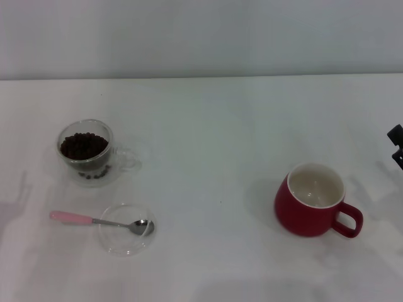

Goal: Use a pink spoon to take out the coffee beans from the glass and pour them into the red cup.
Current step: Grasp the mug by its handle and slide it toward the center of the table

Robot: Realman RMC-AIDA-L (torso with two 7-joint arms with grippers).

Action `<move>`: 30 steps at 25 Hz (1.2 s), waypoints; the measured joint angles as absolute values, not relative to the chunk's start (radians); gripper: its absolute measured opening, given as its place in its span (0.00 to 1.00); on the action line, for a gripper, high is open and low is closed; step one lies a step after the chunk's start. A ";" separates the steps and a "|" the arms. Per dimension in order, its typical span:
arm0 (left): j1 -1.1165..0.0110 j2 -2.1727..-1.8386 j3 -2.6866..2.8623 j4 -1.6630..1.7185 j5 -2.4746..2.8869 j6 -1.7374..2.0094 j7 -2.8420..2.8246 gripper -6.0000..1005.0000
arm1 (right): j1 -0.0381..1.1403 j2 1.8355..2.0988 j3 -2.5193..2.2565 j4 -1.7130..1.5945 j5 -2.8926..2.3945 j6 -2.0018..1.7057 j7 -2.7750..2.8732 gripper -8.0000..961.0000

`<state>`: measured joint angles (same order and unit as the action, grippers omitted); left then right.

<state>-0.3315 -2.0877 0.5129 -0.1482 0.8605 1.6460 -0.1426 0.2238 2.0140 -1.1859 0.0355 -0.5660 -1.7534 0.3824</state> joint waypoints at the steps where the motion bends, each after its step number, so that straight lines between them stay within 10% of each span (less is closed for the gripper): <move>1: -0.331 -2.088 0.513 -0.148 0.860 1.646 -0.143 0.77 | 0.225 2.014 -1.187 0.035 -0.566 -1.754 0.383 0.75; 30: -0.325 -2.088 0.515 -0.164 0.860 1.649 -0.151 0.76 | 0.194 2.000 -1.401 0.036 -0.680 -1.679 0.462 0.74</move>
<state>-0.3248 -2.0877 0.5146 -0.1640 0.8603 1.6485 -0.1515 0.1943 1.9997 -1.4008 0.0356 -0.6802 -1.6791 0.4623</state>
